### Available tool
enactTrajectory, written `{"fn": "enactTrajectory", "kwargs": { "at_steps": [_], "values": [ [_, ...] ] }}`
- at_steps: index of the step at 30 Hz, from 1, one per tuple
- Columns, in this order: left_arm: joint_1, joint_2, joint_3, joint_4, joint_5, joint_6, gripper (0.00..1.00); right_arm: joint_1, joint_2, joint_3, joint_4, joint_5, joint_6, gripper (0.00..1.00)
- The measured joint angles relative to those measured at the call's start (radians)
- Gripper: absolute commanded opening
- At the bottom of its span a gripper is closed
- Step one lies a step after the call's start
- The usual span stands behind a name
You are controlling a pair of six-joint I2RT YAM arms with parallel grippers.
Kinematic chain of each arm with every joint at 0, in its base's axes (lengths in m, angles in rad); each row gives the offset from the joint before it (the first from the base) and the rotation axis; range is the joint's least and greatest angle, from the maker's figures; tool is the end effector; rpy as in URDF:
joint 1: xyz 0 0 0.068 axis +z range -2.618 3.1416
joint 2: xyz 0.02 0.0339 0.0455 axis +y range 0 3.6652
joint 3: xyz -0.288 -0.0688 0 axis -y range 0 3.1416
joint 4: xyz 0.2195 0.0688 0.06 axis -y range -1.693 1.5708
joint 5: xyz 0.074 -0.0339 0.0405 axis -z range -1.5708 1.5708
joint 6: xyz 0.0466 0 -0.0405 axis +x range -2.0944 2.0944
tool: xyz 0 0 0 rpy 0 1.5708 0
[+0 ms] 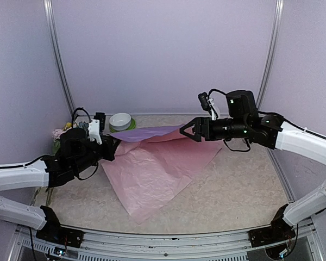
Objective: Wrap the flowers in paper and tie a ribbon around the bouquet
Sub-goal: Pass from the right arm to the left, then unfold the folded wrapping paper at the center of the board.
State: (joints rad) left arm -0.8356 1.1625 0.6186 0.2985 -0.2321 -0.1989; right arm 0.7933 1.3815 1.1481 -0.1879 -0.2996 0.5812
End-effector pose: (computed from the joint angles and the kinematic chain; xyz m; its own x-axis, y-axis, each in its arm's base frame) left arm 0.1691 -0.1710 0.2866 -0.2728 0.0150 -0.9620 0.5287 0.8377 -0.1369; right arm 0.2016 0.2244 0.3555 -0.7174 0.0190 -0.6965 -0.5695 0.5598 0.6019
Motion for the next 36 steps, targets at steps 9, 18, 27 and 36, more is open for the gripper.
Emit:
{"fn": "enactTrajectory", "kwargs": {
  "at_steps": [9, 18, 27, 36],
  "values": [
    [0.422, -0.18, -0.263, -0.004, 0.063, -0.661, 0.0, -0.213, -0.167, 0.012, -0.229, 0.14, -0.156, 0.96],
    [0.473, -0.154, -0.323, -0.113, 0.132, -0.88, 0.0, -0.246, 0.055, -0.066, -0.313, 0.213, -0.219, 0.97],
    [0.504, -0.186, -0.344, -0.125, 0.167, -0.916, 0.0, -0.335, 0.46, 0.067, -0.301, 0.306, -0.306, 0.97],
    [0.51, -0.198, -0.346, -0.126, 0.183, -0.907, 0.0, -0.337, 0.78, 0.416, -0.279, 0.224, -0.366, 0.79]
  ]
}}
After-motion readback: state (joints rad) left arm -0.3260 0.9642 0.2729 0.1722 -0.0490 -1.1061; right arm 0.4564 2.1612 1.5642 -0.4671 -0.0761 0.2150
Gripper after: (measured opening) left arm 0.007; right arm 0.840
